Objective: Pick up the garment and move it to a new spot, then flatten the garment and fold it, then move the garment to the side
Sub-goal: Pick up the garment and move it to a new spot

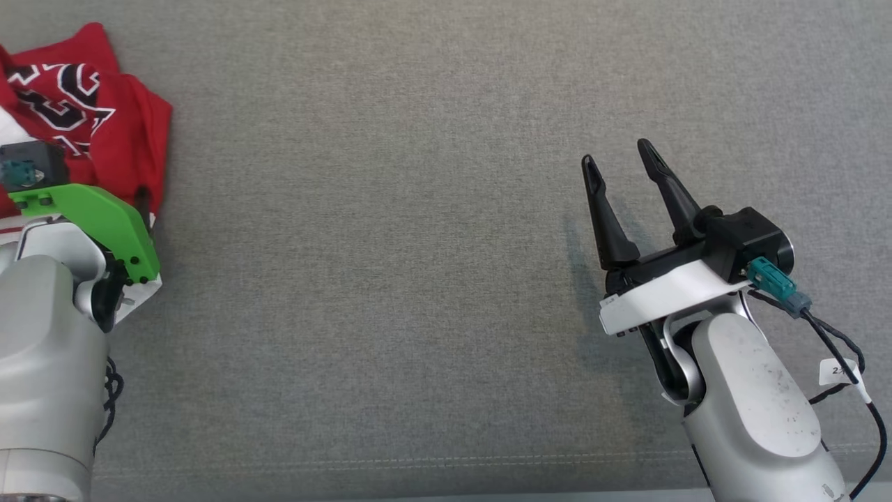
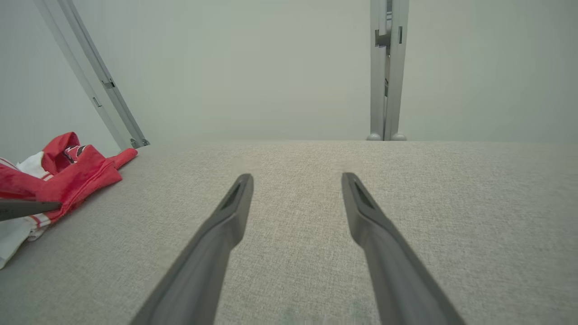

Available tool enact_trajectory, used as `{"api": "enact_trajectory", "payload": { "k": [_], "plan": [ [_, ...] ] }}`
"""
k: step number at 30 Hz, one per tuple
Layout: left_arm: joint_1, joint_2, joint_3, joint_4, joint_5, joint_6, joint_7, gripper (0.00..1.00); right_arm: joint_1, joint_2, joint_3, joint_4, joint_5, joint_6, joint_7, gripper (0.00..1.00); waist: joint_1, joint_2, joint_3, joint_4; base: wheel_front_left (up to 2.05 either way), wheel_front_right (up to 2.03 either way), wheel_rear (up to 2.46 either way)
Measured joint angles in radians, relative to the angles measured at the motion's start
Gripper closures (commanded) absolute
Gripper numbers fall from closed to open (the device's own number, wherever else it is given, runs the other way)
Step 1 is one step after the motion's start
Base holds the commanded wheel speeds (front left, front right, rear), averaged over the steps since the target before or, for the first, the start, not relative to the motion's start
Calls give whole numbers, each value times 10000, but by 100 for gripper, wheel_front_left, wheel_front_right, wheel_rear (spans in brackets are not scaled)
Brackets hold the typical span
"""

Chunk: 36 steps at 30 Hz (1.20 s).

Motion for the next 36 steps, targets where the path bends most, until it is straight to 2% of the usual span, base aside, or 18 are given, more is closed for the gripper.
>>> {"api": "enact_trajectory", "payload": {
  "k": [2, 3, 4, 5, 7, 13, 22, 30, 36],
  "plan": [
    [-183, 94, 19, 247, -33, 31, 128, 0, -24, 10, -36, -21, 46, 0, 0, 0, 0, 0, 179, -165, 0, 0, 0],
    [-260, 109, 15, 334, -35, 31, 196, 21, -27, 10, -56, -29, 54, 0, 0, 0, 0, 0, 261, -235, 0, 0, 0],
    [-331, 121, 17, 420, -67, 31, 217, 55, -30, 10, -63, -27, 61, 0, 0, 0, 0, 0, 333, -304, 0, 0, 0],
    [-407, 150, 21, 491, -92, 31, 268, 100, -32, 12, -71, -27, 63, 0, 0, 0, 0, 0, 397, -368, 0, 0, 0],
    [-577, 234, 12, 581, -100, 31, 322, 100, -34, 15, -94, -19, 65, 0, 0, 0, -1, 0, 499, -466, 0, 0, 0],
    [-878, 351, 69, 546, -105, 324, -378, 100, -34, 21, -159, 0, 88, 0, 0, 0, -1, 0, 529, -528, 0, 0, 0],
    [-1292, 399, 217, -261, -192, 573, -2190, 100, 231, 33, -395, 140, 123, 0, 0, 0, -1, 0, 17, -188, 0, 0, 0],
    [-1268, 343, 128, -1624, -82, 861, -3373, 100, 523, 36, -499, 242, 17, 0, 0, 0, -2, 0, -693, 169, 0, 0, 0],
    [-222, -15, -6, -3436, -88, 1089, -3682, 100, 800, 40, -681, 205, -17, 0, 0, 0, -3, 0, -1319, 281, 0, 0, 0]
  ]
}}
